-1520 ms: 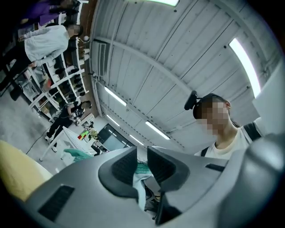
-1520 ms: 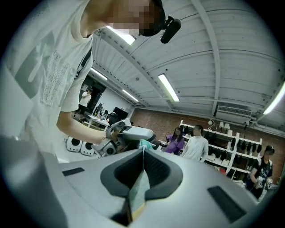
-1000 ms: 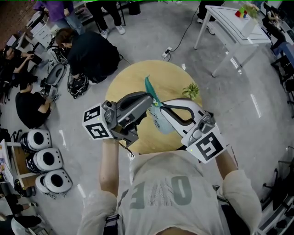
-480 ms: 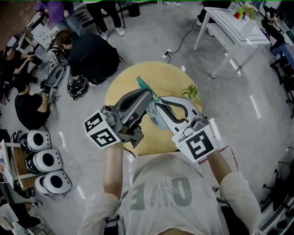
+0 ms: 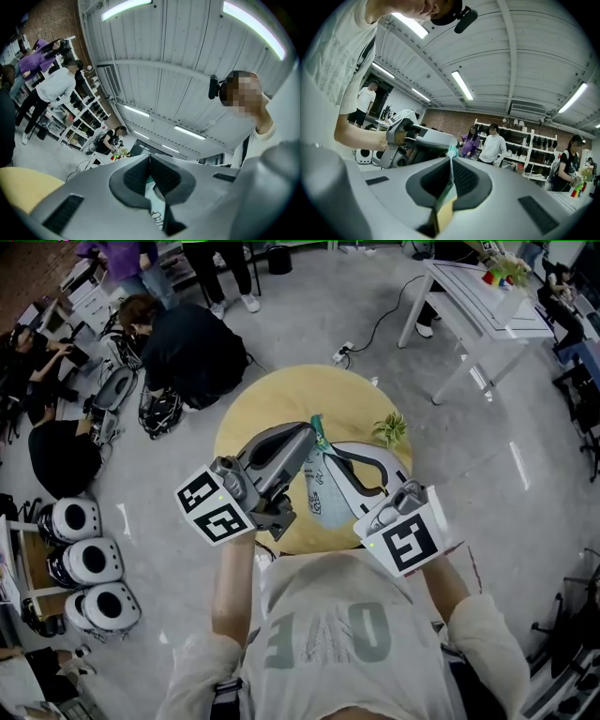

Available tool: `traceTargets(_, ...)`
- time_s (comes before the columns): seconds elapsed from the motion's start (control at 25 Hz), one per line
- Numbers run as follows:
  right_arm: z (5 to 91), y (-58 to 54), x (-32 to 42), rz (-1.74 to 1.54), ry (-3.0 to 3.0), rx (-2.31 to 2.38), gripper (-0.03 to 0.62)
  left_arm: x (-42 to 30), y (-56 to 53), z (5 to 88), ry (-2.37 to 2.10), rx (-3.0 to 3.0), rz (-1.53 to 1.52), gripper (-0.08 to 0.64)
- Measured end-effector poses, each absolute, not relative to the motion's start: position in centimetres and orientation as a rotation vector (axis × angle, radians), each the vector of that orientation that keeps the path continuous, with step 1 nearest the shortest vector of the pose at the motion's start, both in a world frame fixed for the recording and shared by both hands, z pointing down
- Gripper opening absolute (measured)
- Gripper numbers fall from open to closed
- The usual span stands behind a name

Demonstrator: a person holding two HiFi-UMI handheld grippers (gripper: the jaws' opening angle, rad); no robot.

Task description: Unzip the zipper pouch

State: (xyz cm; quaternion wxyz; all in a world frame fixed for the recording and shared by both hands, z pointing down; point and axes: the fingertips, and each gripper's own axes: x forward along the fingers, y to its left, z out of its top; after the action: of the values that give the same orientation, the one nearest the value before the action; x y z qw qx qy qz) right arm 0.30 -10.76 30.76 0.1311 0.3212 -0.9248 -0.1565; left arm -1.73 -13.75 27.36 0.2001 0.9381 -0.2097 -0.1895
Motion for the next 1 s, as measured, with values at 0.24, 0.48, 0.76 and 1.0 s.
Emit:
traceTargets(0.24,28.8,-9.9,1.2,-0.385,-2.842,1.057,0.032,-3.3,-15.5,30.2,-0.837,2.600,-0.396,0.026)
traceTargets(0.48,29.7,-8.5,1.6,-0.399,-2.819,1.014,0.032,-5.2,-15.8,31.9,-0.938,2.556,-0.383,0.026)
traceTargets(0.76,28.9,-7.3,2.5,-0.360,-2.855,1.024,0.031,-7.2,-16.5,33.3,-1.033,2.511,-0.363,0.026)
traceTargets(1.0,28.1,-7.3,2.7,-0.362,-2.867,1.019,0.032,-8.5,-17.6,33.6,-1.064,2.486,-0.365,0.026)
